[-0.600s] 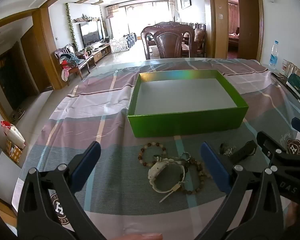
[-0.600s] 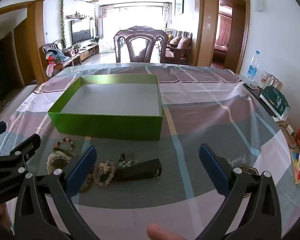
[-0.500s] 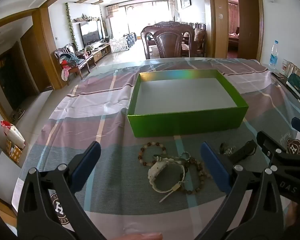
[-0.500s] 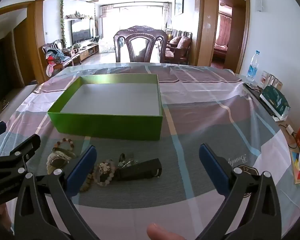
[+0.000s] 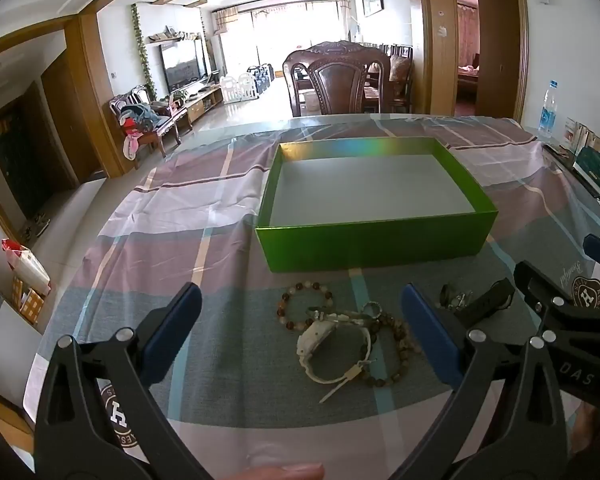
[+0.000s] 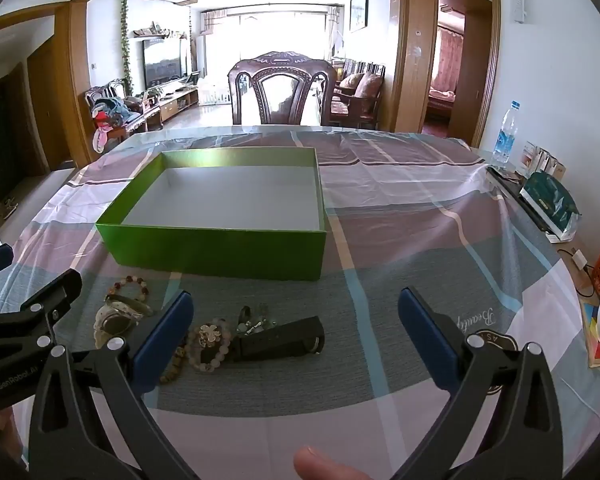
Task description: Organize jewelry
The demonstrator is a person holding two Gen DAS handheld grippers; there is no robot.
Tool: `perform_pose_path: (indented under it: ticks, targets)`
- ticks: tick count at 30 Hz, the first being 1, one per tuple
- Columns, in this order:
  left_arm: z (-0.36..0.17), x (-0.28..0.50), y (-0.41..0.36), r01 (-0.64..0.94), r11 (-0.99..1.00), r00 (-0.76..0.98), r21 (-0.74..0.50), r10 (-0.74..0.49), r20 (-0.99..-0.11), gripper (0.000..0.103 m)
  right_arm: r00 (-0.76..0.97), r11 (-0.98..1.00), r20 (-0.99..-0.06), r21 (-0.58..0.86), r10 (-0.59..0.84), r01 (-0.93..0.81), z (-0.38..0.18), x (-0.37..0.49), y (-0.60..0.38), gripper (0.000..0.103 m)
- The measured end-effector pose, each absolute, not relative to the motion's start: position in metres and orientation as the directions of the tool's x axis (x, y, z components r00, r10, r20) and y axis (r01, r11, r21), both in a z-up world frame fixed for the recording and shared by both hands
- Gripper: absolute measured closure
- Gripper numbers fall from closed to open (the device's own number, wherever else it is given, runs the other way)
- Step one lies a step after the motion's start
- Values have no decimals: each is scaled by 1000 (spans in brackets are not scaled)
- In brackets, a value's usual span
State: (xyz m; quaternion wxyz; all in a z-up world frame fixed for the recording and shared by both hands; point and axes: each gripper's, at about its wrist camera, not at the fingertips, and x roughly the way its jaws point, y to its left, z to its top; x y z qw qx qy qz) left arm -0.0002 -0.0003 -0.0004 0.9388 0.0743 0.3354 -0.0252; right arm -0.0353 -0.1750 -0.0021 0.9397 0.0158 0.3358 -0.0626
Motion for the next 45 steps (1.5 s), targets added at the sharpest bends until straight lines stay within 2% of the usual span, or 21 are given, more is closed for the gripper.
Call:
perform_pose_path:
  ticks: [45]
  targets:
    - [0, 1, 0, 100, 988, 769, 121, 1, -640, 4, 772, 991, -623, -35, -124, 131, -3, -37, -171, 3]
